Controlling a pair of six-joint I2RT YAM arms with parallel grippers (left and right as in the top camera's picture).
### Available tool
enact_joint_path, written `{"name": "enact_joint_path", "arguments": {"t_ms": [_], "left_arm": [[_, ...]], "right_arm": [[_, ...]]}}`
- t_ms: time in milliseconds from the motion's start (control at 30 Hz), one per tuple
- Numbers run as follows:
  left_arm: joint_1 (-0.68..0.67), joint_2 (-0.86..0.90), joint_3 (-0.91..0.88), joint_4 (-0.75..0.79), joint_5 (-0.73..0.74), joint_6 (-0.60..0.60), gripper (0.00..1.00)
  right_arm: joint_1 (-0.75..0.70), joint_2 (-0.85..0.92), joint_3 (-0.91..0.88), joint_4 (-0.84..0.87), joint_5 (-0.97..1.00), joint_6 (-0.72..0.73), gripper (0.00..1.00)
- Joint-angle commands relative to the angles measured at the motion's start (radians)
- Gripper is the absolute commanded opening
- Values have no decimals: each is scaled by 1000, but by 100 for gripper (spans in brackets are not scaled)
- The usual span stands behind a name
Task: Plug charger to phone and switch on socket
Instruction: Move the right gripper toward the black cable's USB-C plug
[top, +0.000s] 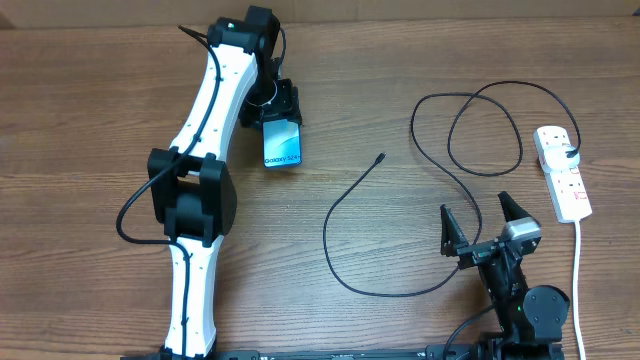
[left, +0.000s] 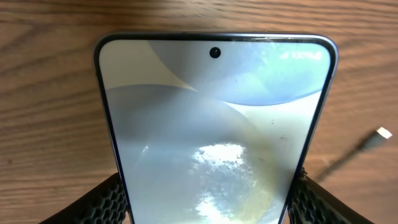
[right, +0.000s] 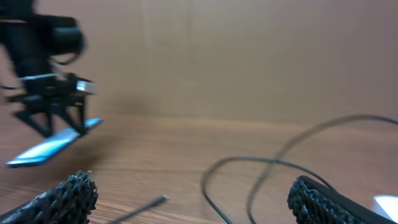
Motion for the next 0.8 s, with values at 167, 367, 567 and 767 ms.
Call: {"name": "enact_joint_path", "arguments": {"t_ms": [167, 367, 567, 767], "left_arm": [[0, -77, 34, -25, 69, 33, 66], [0, -77, 34, -38, 69, 32, 66], [-2, -77, 34, -39, 69, 31, 68], [-2, -77, 34, -39, 69, 29, 69]], "right_arm": [[4, 12, 69, 29, -222, 210, 100], [4, 204, 354, -182, -222, 211, 100], [4, 562, 729, -470, -235, 186, 100], [4, 918, 1056, -744, -311, 167, 100]]}}
